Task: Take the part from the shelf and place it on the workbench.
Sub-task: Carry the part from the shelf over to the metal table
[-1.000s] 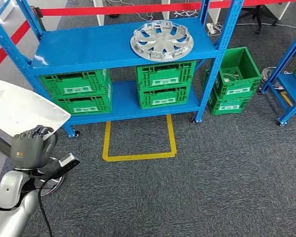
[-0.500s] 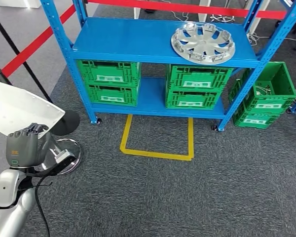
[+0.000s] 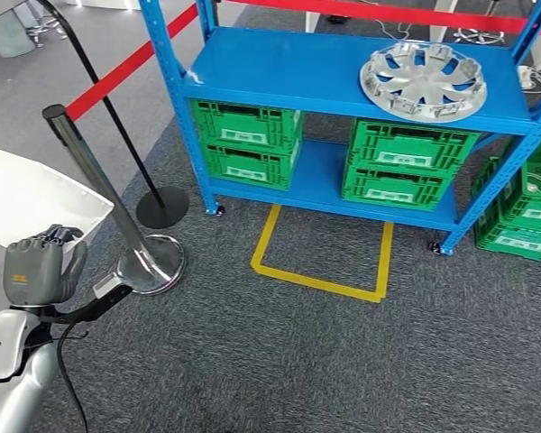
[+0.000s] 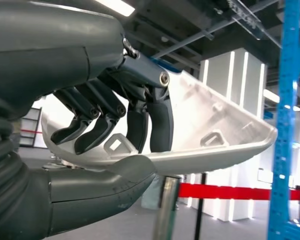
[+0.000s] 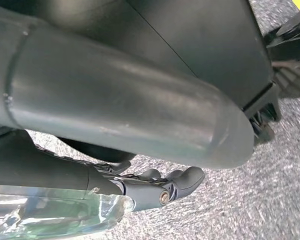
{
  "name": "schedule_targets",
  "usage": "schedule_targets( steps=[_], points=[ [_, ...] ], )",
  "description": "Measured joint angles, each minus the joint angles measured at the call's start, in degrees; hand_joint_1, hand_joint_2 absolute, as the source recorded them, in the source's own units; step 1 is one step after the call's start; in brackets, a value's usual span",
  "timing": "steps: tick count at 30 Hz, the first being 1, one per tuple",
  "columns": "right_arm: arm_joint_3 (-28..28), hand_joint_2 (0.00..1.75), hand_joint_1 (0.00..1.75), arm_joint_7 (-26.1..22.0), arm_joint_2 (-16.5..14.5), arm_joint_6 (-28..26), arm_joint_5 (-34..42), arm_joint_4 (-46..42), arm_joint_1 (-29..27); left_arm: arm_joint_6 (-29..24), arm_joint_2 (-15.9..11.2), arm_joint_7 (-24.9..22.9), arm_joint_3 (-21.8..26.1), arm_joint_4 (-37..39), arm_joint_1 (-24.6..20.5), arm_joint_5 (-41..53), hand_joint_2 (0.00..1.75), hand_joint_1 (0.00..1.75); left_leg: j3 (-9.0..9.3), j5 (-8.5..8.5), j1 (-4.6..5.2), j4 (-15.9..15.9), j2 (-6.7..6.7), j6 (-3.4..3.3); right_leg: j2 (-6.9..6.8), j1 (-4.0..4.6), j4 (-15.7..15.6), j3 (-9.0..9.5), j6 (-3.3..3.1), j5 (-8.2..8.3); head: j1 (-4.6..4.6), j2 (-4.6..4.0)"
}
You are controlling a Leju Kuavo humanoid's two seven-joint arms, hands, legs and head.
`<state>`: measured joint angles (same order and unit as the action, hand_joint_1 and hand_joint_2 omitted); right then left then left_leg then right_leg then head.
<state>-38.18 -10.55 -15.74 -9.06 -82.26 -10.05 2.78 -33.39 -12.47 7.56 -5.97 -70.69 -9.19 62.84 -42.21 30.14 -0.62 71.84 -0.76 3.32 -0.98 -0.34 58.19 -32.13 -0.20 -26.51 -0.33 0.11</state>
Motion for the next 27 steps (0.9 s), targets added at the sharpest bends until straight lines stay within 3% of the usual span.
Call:
schedule_targets(
  steps=[1,2,3,5,7,9,11,13,15,16,17,18,20,22,24,25,27],
  points=[
    [-0.01,0.0,0.0,-0.07,0.1,0.06,0.07,0.0,-0.07,0.24,-0.03,0.0,0.0,0.0,0.07,-0.21,1.75,1.75,-0.13,-0.12,-0.03,0.86,0.09,0.06,-0.84,0.01,0.0,-0.09,-0.01,0.02,-0.02,0.0],
    [-0.01,0.0,0.0,-0.09,0.16,0.1,0.11,0.0,-0.08,0.44,-0.09,0.0,0.0,-0.01,0.1,-0.33,1.75,1.75,0.91,-1.23,-0.03,-0.57,0.28,0.06,-1.63,0.01,0.01,-0.12,-0.01,0.04,-0.01,0.0],
    [-0.01,0.0,0.0,-0.1,0.19,0.11,0.14,0.0,-0.05,0.61,-0.17,0.0,0.01,-0.04,0.08,-0.42,1.75,1.75,2.98,-2.97,-0.01,-3.9,0.84,-0.01,-2.35,0.02,0.01,-0.09,0.01,0.04,-0.01,0.0],
    [-0.01,0.0,0.0,-0.09,0.21,0.16,0.2,0.0,0.06,0.91,-0.32,0.0,0.0,-0.18,-0.25,-0.49,1.75,1.75,7.53,-5.59,0.36,-11.8,3.89,-0.37,-3.63,0.34,0.1,-0.02,0.25,-0.02,-0.08,0.0],
    [-0.01,0.0,0.0,-0.06,0.25,0.27,0.29,0.0,0.1,1.2,-0.4,-0.01,-0.04,-0.31,-0.65,-0.49,1.75,1.75,9.26,-6.2,0.78,-15.54,5.71,-1.04,-4.87,0.83,0.16,0.0,0.7,-0.06,-0.1,0.0],
    [-0.01,0.0,0.0,0.0,0.28,0.4,0.41,0.0,0.13,1.59,-0.63,-0.22,-0.06,-0.35,-0.67,-0.45,1.75,1.75,8.88,-6.44,0.82,-15.77,4.48,-1.87,-5.97,0.94,0.1,0.02,1.2,-0.13,-0.1,0.0],
    [0.0,0.0,0.0,0.06,0.3,0.46,0.48,0.0,0.15,2.15,-0.93,-0.69,-0.06,-0.51,-0.7,-0.38,1.75,1.75,8.61,-6.83,0.58,-15.92,3.11,-2.67,-4.06,0.77,1.89,-0.73,1.83,-1.68,-0.05,0.0],
    [0.01,0.0,0.0,0.18,0.33,0.46,0.55,0.0,0.08,2.81,-1.04,-1.13,-0.07,-0.79,-0.95,-0.22,1.75,1.75,8.26,-7.16,0.39,-15.99,1.74,-3.31,-0.57,0.65,8.33,-3.47,2.2,-5.39,0.1,0.0],
    [0.01,0.0,0.0,0.28,0.39,0.47,0.61,0.0,-0.05,3.5,-1.08,-1.49,-0.08,-0.95,-1.02,-0.02,1.75,1.75,7.9,-7.4,0.41,-15.98,0.21,-3.6,0.72,0.66,15.75,-6.74,2.17,-8.47,0.14,0.0],
    [0.0,0.0,0.0,0.3,0.44,0.47,0.63,0.0,-0.09,3.82,-1.13,-1.64,-0.09,-0.97,-1.0,0.08,1.75,1.75,7.78,-7.5,0.4,-15.97,-0.63,-3.6,0.86,0.65,17.18,-7.37,2.13,-8.6,0.14,0.0],
    [-0.01,0.0,0.0,0.31,0.46,0.47,0.63,0.0,-0.09,4.09,-1.17,-1.79,-0.1,-0.99,-0.97,0.12,1.75,1.75,7.73,-7.62,0.35,-15.95,-1.5,-3.53,0.95,0.6,16.11,-6.78,2.08,-7.52,0.14,0.0],
    [-0.01,0.0,0.0,0.31,0.48,0.47,0.63,0.0,-0.06,4.32,-1.21,-1.9,-0.11,-1.04,-0.96,0.14,1.75,1.75,7.7,-7.73,0.27,-15.9,-2.37,-3.37,1.37,0.48,12.97,-5.17,2.05,-5.6,0.13,0.0],
    [0.01,0.0,0.0,0.3,0.48,0.47,0.6,0.01,-0.06,4.74,-1.29,-2.1,-0.13,-1.32,-1.1,0.15,1.75,1.75,7.44,-7.91,0.17,-15.56,-3.99,-2.9,4.04,-0.1,4.84,-1.18,2.14,-2.29,0.14,0.0],
    [0.01,0.0,0.0,0.27,0.47,0.47,0.55,0.02,-0.05,5.1,-1.46,-2.26,-0.18,-1.73,-1.34,0.17,1.75,1.75,6.74,-8.33,0.12,-15.29,-5.38,-2.24,6.04,-0.43,1.06,0.67,2.14,-1.56,0.09,0.0],
    [0.01,0.0,0.0,0.27,0.45,0.46,0.5,0.02,-0.05,5.38,-1.78,-2.46,-0.25,-1.96,-1.3,0.2,1.75,1.75,6.09,-8.93,-0.06,-15.42,-6.62,-1.47,5.2,-0.34,0.94,0.73,1.71,-1.48,0.05,0.0],
    [0.01,0.0,0.0,0.26,0.44,0.45,0.47,0.02,-0.04,5.49,-1.96,-2.56,-0.28,-1.99,-1.17,0.2,1.75,1.75,5.83,-8.9,-0.03,-15.3,-6.14,-1.13,4.55,-0.36,0.9,0.68,1.38,-1.29,0.03,0.0],
    [0.02,0.0,0.0,0.22,0.41,0.43,0.45,0.02,-0.03,5.65,-2.24,-2.66,-0.4,-2.11,-1.18,0.22,1.75,1.75,4.35,-6.93,0.16,-12.38,-3.27,-0.59,3.1,-0.44,0.67,0.62,0.73,-0.93,-0.34,0.0]
  ],
)
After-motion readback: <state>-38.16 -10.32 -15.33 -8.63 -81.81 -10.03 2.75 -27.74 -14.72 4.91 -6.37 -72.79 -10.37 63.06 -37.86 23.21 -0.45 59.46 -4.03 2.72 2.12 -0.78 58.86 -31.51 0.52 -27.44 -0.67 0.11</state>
